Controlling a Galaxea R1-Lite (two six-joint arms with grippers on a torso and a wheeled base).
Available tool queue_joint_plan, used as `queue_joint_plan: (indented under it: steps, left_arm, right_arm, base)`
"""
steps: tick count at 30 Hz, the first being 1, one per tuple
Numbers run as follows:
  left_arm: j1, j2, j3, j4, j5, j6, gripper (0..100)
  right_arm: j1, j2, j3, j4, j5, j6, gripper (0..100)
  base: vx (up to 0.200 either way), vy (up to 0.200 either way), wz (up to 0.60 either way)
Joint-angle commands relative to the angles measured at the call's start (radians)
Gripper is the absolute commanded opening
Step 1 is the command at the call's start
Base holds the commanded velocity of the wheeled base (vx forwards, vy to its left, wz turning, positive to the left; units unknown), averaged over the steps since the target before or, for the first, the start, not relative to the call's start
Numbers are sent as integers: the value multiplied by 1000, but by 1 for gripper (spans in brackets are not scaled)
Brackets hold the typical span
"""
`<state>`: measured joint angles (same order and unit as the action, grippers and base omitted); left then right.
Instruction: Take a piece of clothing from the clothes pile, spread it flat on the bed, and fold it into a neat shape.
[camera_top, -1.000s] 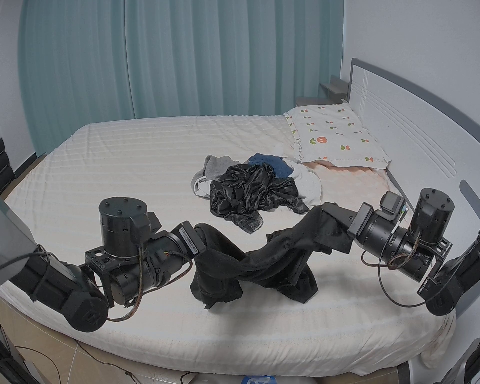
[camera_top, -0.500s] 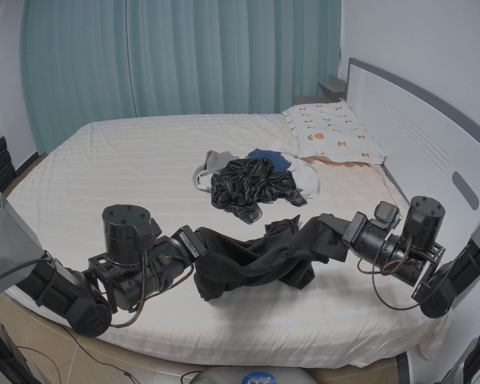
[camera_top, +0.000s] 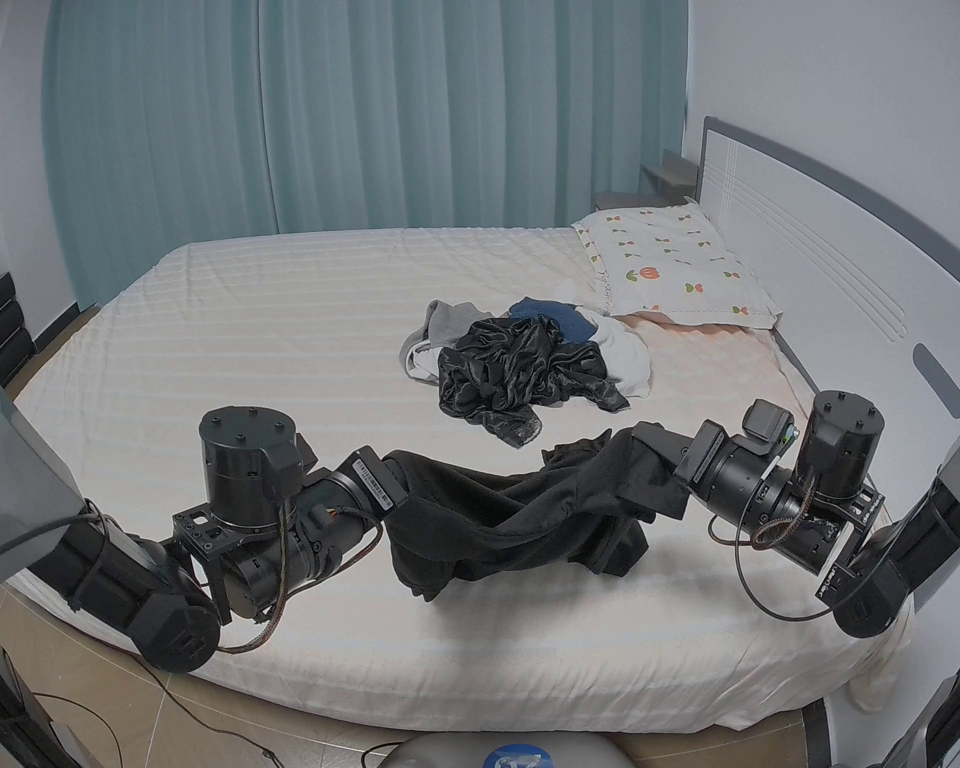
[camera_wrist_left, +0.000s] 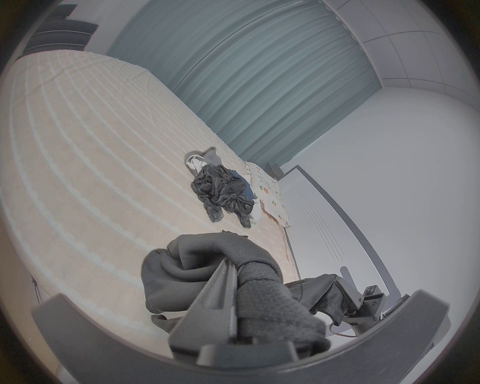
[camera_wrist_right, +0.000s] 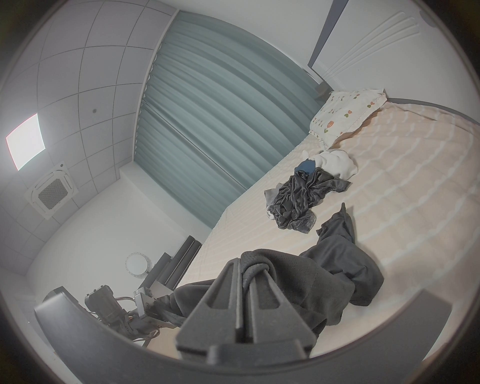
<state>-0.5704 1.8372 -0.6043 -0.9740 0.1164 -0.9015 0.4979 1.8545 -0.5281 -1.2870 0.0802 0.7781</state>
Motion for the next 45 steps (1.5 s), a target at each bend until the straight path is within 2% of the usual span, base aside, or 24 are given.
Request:
queue_joint_plan:
  steps: [1, 4, 9, 19, 45]
  left_arm:
    - [6, -4, -6, -8, 6, 1, 0]
    - [15, -6, -8, -17, 6, 1, 0]
    - [18, -27, -5, -17, 12, 3, 0]
    - [30, -72, 0, -15, 25, 9, 0]
    - [76, -130, 20, -8, 25, 32, 0]
  right_arm:
    - [10, 2, -24, 8, -7, -3, 0]
    - [10, 0, -38, 6, -13, -36, 0]
    - [30, -3, -61, 2, -62, -66, 0]
    - [67, -15, -99, -5, -65, -148, 0]
    - [114, -35, -170, -6, -65, -192, 0]
  base:
    - [0, 200, 0]
    - [0, 200, 0]
    - [0, 200, 0]
    - [0, 200, 0]
    - [0, 200, 0]
